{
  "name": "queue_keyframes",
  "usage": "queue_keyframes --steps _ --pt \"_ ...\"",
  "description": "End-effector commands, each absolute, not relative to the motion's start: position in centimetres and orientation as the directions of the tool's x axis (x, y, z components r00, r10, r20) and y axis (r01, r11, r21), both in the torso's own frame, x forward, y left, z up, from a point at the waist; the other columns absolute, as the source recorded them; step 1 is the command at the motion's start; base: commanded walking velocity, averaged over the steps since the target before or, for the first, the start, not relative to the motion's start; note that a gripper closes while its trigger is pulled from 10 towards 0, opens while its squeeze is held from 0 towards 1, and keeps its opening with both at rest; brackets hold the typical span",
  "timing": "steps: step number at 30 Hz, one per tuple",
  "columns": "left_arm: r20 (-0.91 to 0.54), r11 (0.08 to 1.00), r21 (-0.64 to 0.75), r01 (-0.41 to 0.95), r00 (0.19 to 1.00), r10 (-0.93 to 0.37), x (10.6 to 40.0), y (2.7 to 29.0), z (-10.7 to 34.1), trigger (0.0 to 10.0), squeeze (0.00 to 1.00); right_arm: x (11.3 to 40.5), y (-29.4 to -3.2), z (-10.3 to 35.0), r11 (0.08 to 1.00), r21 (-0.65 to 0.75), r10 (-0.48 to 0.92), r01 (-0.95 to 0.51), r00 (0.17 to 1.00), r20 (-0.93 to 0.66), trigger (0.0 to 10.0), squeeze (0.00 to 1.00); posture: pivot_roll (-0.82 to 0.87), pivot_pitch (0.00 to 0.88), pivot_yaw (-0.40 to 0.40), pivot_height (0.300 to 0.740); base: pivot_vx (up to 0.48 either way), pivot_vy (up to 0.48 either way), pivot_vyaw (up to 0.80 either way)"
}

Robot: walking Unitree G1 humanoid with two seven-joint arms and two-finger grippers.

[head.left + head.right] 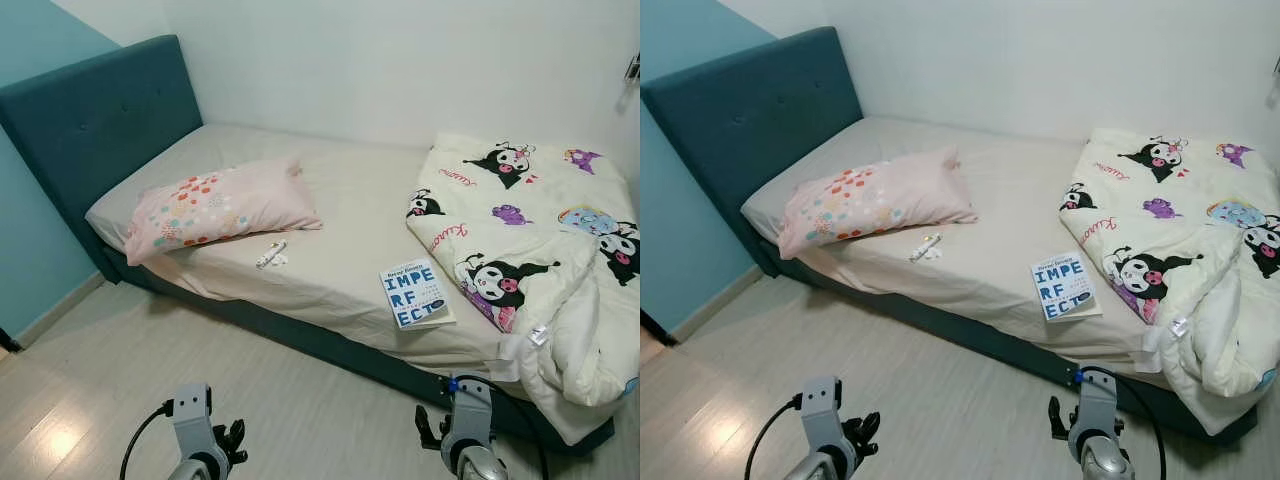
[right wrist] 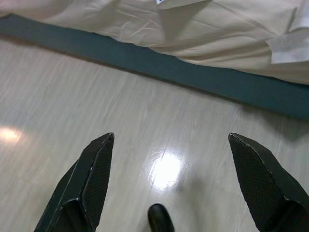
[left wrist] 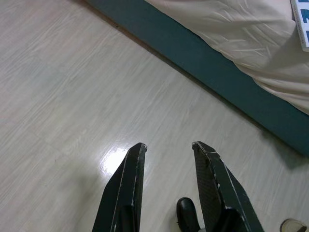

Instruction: Clean up the room

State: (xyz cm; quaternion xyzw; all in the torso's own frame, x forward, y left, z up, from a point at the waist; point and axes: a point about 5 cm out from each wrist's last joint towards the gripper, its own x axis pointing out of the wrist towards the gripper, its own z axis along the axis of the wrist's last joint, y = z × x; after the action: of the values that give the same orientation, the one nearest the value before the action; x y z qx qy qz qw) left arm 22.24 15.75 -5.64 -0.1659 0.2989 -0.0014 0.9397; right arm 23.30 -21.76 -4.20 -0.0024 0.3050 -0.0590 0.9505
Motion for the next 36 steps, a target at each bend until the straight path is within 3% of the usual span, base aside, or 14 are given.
queue_keyframes --steps 1,36 --pt "-0.565 0.949 -0.301 -0.094 0.819 -0.098 22.14 16.12 -5.69 10.0 0.23 23.1 -21.25 -4.51 0.994 -0.03 -0.101 0.103 0.797 -0.595 10.0 0.06 -0.17 0.035 0.039 0.74 0.0 0.0 0.0" --pt "-0.567 0.95 -0.302 -0.076 0.816 -0.115 22.06 16.07 -5.73 10.0 0.23 22.94 -21.19 -4.62 0.994 -0.021 -0.101 0.109 0.797 -0.595 10.0 0.06 -0.17 0.043 0.046 0.74 0.0 0.0 0.0"
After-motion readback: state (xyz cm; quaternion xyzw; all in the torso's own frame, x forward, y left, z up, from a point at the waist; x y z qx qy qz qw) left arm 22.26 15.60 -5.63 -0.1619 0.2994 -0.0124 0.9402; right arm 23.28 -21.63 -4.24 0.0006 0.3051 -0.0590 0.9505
